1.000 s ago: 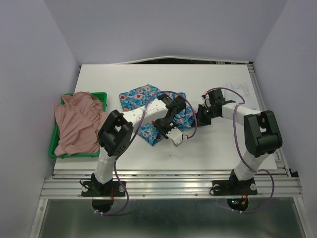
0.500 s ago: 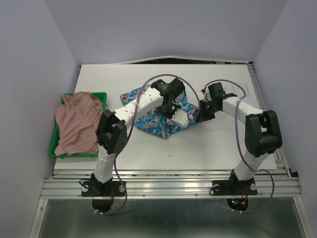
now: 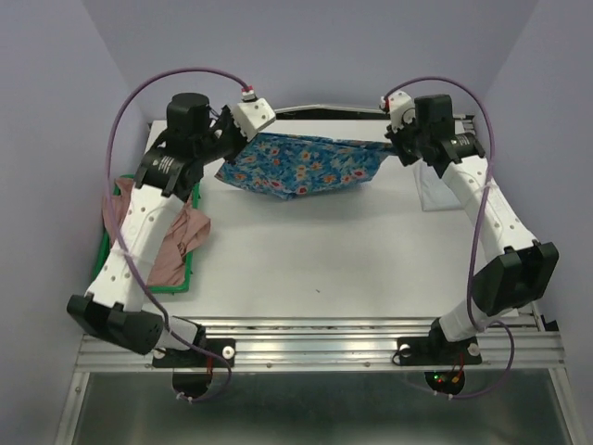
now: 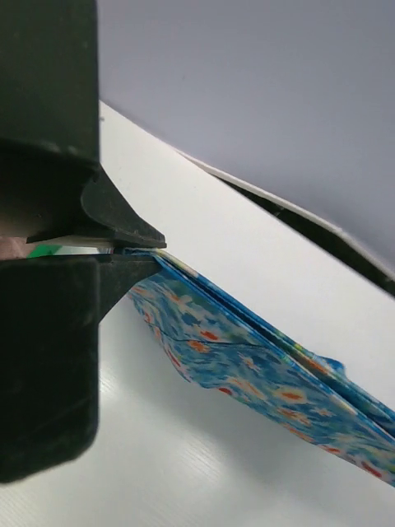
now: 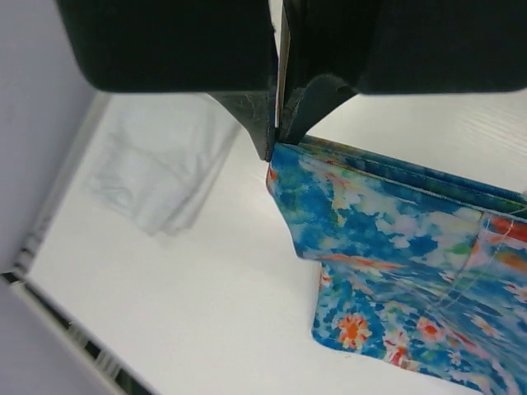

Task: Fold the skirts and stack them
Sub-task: Flatten the skirt out

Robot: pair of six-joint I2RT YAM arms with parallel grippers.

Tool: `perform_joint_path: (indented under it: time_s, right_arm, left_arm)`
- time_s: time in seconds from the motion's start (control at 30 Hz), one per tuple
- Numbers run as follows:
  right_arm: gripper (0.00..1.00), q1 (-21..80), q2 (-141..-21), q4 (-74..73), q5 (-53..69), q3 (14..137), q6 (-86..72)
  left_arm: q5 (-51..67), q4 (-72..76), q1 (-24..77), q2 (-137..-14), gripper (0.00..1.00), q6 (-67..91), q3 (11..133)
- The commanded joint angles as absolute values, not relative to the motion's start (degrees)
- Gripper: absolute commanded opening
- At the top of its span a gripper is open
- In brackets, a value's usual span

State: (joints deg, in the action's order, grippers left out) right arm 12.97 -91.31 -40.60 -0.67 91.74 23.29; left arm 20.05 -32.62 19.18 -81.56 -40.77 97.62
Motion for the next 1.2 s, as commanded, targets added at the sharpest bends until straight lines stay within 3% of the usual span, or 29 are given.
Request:
perform_joint_path:
  time_s: [0.0,0.3,0.47,0.7,0.83,0.97,1.17]
  right_arm:
    - [0.01,10.8,-90.9,-49.4,-14.9,100.8,40.2]
    - [0.01,10.8,-103.3,-49.8,-18.4,122.3,42.6]
    - [0.01,10.8,-112.7,-38.8,-21.7,131.3,42.6]
    - [0.01,10.3,-125.0,-18.4,-28.9,144.8,44.1]
    - [0.01,10.3,-125.7,-5.0,-30.1,145.6,46.1]
    - [0.01,10.3,-123.9,-0.6,-29.4,145.2,47.7]
    - [0.01,10.3,-112.6,-9.0,-20.8,121.1,43.1]
  left_arm:
    - [13.9,-15.7,17.8,-69.1,0.00,-30.3,90.9]
    - [10.6,-12.3,17.8,-69.2,0.00,-24.5,86.2]
    - [6.8,-1.9,17.4,-77.3,0.00,-22.2,86.5]
    - [1.9,7.3,15.3,-93.8,0.00,-19.4,103.8]
    - [1.1,11.2,13.3,-99.1,0.00,-18.6,111.5]
    - [3.9,13.3,11.8,-97.6,0.00,-21.2,111.0]
    - [13.2,18.1,11.8,-86.7,0.00,-30.4,84.6]
